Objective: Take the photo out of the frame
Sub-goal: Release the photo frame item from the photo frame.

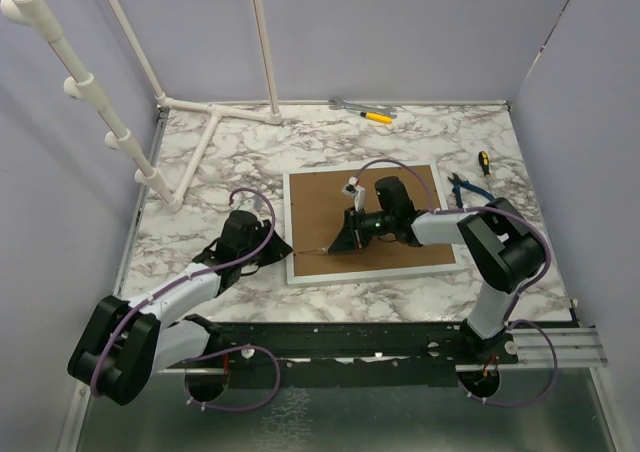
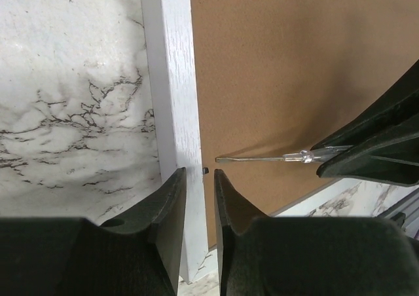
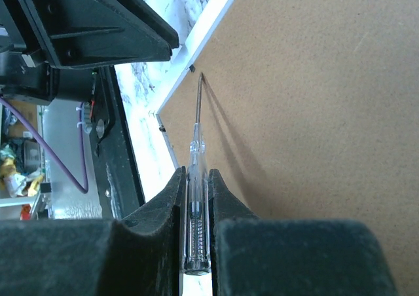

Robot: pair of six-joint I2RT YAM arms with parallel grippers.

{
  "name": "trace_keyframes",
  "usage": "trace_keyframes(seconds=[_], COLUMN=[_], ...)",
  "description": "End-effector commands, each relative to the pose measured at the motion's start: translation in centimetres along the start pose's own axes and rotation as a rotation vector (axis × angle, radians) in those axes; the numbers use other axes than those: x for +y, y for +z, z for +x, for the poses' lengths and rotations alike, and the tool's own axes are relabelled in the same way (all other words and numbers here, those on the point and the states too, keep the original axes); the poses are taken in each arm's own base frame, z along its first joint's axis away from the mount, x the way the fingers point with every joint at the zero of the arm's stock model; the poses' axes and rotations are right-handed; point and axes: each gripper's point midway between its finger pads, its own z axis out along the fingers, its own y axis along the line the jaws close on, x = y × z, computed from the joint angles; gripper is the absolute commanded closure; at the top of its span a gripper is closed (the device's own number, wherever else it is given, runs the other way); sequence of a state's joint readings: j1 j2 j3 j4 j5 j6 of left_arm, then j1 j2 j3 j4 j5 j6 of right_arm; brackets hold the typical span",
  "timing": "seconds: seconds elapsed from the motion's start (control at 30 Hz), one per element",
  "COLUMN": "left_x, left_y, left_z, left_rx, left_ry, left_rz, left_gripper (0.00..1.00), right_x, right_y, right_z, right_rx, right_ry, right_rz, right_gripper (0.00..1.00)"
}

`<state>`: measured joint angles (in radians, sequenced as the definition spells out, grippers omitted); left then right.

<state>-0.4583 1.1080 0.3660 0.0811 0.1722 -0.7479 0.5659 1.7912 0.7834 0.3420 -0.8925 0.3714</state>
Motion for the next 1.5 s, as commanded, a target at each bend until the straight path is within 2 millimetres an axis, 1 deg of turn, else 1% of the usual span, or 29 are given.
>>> trace_keyframes(seconds=[0.0,0.43,0.77,1.0,1.1,1.27,1.37,1.47], left_x=[-0.2,0.2,0.7,1.4,1.1,1.6,1.9,2.1], left_y=[-0.1,0.2,0.6,0.9,0.6,-0.7,-1.3,-1.4], left_z=[0.6,1.0,1.5,2.2,2.0,0.4,0.1,0.3], left_rx=[0.013,0.031,0.052,0.079,0.071,-0.005,-0.036,-0.031], left_ry=[-0.001,-0.005,-0.006,-0.010,-0.013,-0.015,-0.019,-0.025], left_rz=[0.021,0.009,-0.006,-0.034,-0.032,-0.091,-0.109,-0.108], left_gripper=[0.77,0.82,0.83,0.86,0.86,0.81,0.80,0.80], right_x=[-0.8,-0.2,-0.5,-0.8,-0.9,-1.0,-0.9,-1.0], right_y=[0.6,1.3,1.7,1.8,1.8,1.8,1.8,1.8], right_z=[1.9,2.2,1.9,2.4,2.5,2.5,2.5,2.6], right_rx=[0.071,0.093,0.091,0.096,0.096,0.093,0.094,0.095], right_ry=[0.014,0.011,0.018,0.025,0.024,0.020,0.020,0.018], right_rz=[0.005,-0.030,-0.029,-0.030,-0.024,-0.021,-0.024,-0.024], right_gripper=[0.99,0.99,0.99,0.99,0.99,0.99,0.99,0.99])
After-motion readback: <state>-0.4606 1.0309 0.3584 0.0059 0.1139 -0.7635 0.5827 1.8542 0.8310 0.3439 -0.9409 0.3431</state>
